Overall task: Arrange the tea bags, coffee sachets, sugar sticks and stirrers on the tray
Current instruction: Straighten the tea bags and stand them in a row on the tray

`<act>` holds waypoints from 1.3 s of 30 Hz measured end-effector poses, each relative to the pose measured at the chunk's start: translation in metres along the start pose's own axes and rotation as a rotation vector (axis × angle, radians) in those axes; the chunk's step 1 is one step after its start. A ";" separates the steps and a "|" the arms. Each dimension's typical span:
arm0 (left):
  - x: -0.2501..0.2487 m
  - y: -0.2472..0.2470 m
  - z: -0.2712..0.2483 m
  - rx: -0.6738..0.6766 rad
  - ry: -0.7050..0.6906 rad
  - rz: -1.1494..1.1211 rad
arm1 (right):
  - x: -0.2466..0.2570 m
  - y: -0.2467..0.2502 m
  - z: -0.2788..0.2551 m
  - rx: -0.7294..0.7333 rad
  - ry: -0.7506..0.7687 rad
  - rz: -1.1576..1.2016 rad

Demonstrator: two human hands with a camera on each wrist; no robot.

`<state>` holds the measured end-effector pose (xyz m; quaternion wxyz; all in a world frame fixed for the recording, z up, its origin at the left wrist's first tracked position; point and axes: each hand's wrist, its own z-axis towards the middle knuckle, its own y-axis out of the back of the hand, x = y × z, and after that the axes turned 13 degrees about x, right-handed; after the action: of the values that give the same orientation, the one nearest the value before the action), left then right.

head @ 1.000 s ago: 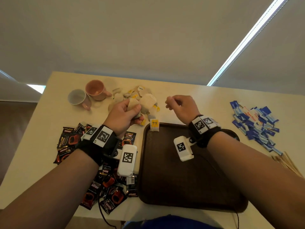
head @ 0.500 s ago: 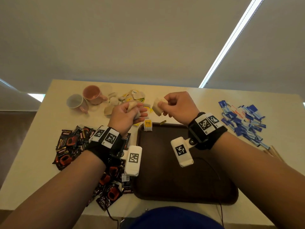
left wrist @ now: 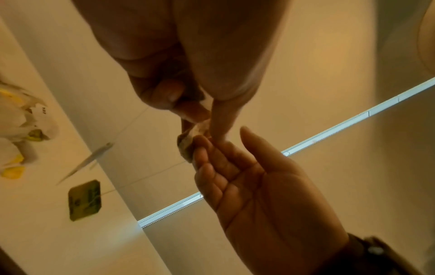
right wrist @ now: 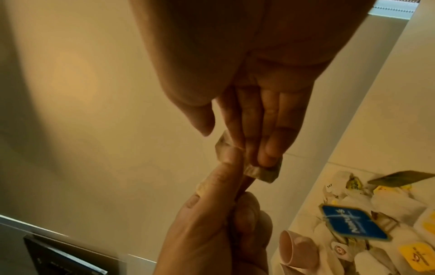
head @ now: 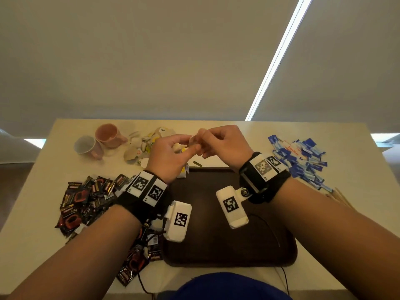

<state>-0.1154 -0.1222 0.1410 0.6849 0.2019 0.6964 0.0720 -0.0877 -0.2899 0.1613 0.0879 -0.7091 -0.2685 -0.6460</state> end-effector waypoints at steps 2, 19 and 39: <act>-0.002 -0.001 0.004 -0.062 0.057 -0.059 | -0.001 0.004 -0.003 -0.014 0.021 0.060; -0.019 0.012 0.016 -0.020 0.171 -0.219 | -0.041 0.005 -0.012 0.184 -0.004 -0.040; -0.022 0.005 0.032 -0.012 0.241 -0.407 | -0.057 -0.026 -0.034 0.481 -0.268 0.172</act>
<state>-0.0840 -0.1320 0.1616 0.5985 0.0433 0.7989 -0.0401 -0.1311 -0.2996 0.1058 0.2719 -0.7672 -0.3620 -0.4543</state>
